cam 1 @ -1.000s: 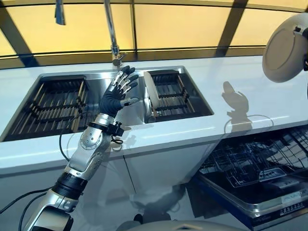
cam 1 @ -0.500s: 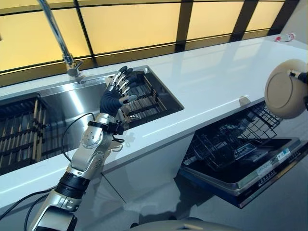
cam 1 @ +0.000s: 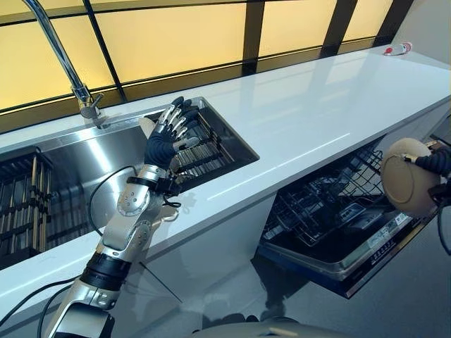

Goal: Take plates into dishwasher

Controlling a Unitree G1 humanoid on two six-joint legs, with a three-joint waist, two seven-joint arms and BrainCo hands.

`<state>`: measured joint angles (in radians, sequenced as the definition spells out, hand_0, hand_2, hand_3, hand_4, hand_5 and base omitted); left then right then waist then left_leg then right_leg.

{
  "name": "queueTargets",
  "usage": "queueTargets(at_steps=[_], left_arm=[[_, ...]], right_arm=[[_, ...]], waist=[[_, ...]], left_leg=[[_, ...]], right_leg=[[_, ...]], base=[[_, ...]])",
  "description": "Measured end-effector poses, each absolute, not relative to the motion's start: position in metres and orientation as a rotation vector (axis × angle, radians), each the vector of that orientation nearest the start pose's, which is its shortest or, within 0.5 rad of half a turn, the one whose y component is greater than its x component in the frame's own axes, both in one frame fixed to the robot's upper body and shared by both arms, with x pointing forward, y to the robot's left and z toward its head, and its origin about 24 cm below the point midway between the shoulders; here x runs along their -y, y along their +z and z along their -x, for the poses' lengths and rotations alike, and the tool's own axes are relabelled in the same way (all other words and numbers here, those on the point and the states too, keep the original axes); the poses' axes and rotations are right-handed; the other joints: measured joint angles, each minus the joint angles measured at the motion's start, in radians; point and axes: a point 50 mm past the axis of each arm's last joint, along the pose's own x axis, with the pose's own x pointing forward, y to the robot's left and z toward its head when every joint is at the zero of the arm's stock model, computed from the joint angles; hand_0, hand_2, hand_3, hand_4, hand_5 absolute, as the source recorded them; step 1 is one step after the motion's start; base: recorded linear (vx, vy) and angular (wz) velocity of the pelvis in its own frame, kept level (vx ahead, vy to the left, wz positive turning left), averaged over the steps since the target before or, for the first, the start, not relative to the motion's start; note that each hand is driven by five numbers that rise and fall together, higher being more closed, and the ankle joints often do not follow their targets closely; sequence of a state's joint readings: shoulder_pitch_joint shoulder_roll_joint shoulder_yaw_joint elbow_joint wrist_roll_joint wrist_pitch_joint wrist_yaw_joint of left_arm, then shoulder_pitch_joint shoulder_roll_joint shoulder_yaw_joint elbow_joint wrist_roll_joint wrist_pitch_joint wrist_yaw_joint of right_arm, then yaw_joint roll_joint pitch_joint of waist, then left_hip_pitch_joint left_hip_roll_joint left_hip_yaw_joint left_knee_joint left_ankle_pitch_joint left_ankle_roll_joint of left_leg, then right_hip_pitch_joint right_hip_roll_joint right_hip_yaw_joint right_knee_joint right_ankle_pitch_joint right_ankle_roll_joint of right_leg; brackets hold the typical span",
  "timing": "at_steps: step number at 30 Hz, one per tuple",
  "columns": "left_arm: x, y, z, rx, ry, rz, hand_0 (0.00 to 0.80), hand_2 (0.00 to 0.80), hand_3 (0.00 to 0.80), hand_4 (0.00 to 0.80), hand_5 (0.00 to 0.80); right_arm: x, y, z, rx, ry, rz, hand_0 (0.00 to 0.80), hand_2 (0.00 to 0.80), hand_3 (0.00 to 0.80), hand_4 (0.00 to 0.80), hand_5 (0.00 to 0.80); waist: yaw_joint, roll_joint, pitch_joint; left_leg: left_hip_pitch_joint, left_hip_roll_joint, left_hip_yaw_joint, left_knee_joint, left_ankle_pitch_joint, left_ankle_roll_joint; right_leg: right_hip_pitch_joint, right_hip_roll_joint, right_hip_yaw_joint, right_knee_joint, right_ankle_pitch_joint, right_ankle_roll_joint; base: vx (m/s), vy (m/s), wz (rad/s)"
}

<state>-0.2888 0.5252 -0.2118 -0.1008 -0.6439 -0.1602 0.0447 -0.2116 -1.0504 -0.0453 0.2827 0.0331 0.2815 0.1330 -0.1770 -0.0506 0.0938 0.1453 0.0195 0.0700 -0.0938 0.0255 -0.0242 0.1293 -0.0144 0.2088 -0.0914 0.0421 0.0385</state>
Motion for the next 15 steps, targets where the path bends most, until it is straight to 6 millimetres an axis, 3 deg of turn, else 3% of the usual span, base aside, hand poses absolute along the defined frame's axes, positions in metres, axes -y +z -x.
queueTargets(at_steps=[9,15], left_arm=[[-0.170,0.153,-0.288,0.388,-0.277,0.134,0.000,0.000,0.000,0.000,0.000],[-0.169,0.152,-0.287,0.385,-0.282,0.136,0.000,0.000,0.000,0.000,0.000]], right_arm=[[0.371,0.147,-0.272,-0.325,-0.230,1.045,0.800,0.800,0.800,0.800,0.800],[0.369,0.125,-0.271,-0.379,-0.185,1.089,0.800,0.800,0.800,0.800,0.800]], waist=[[0.002,0.002,0.000],[0.014,0.003,-0.001]], left_leg=[[0.001,0.002,-0.007,0.000,0.000,0.000],[0.001,0.003,-0.018,0.000,0.000,0.000]], right_leg=[[0.003,0.000,-0.003,0.000,0.000,0.000],[0.007,0.000,-0.015,-0.003,0.000,0.000]], base=[[0.002,-0.002,0.00],[0.011,-0.034,0.05]])
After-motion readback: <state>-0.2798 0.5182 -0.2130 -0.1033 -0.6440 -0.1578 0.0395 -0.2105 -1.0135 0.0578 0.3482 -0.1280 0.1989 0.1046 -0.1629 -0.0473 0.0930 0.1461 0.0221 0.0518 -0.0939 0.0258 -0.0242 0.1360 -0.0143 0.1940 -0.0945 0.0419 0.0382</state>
